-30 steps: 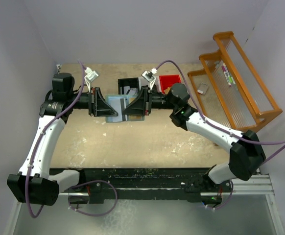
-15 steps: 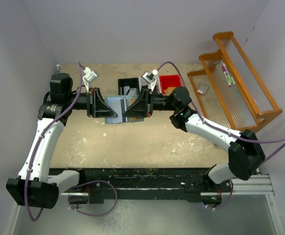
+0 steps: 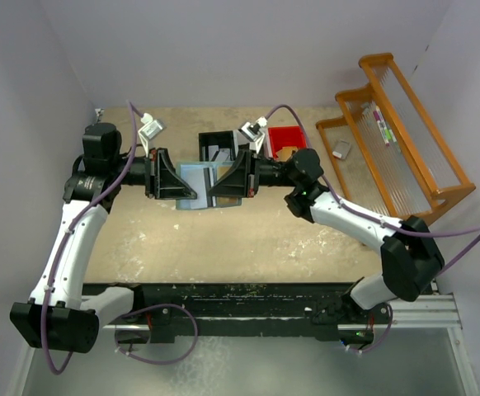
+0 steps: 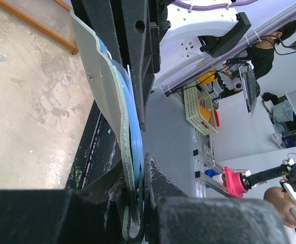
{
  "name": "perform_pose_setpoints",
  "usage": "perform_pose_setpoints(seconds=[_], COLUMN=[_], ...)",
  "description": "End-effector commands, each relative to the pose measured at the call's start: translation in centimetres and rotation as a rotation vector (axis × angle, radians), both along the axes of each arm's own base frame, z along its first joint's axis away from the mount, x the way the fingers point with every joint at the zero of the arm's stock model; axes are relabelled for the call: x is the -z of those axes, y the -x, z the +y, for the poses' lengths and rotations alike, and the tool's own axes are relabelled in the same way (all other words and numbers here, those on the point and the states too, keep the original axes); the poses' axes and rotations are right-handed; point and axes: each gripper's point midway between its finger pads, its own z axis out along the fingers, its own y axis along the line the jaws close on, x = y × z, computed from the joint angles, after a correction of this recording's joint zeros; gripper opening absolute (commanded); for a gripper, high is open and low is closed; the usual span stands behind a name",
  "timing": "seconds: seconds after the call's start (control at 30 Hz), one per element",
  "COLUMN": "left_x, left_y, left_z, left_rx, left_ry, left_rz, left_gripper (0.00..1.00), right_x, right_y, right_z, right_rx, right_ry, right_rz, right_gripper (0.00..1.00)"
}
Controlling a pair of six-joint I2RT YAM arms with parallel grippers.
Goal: Take the credit cards out of the card holder
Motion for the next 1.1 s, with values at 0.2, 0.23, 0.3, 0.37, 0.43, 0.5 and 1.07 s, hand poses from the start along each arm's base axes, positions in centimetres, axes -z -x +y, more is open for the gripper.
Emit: perform_pose_setpoints(seconds=[0.2, 0.23, 0.3, 0.37, 0.43, 0.5, 1.07], left_x=[-1.3, -1.3, -1.4, -1.4, -1.5, -1.7, -1.9], left_y=[0.8, 0.8, 0.8, 0.9, 0.8, 0.7, -0.5], left_z=[0.0, 0.0, 0.0, 0.0, 0.0, 0.0, 0.1], left_rx=[0.027, 0.027, 0.025, 0.025, 0.020, 0.012, -0.029], left_ry=[0.019, 0.018, 0.018, 0.018, 0.016, 0.013, -0.029], left_rz=[-0.073, -0.075, -0.075, -0.080, -0.090, -0.115, -0.175], left_gripper=[0.00, 0.00, 0.00, 0.00, 0.00, 0.00, 0.00], right_x=[-2.5, -2.6, -2.1, -1.6, -1.7, -1.6, 1.6], right_y=[0.8, 0.9, 0.7, 0.4, 0.0, -0.6, -9.0], right_z=[-2.1, -2.2, -2.5, -3.0, -3.7, -4.6, -10.1], right_rx=[0.009, 0.009, 0.016, 0.029, 0.046, 0.075, 0.403], right_ry=[-0.056, -0.055, -0.044, -0.034, -0.029, -0.018, 0.222], right_rz=[-0.089, -0.089, -0.082, -0.072, -0.075, -0.074, -0.101], right_gripper=[0.00, 0.00, 0.00, 0.00, 0.00, 0.00, 0.00])
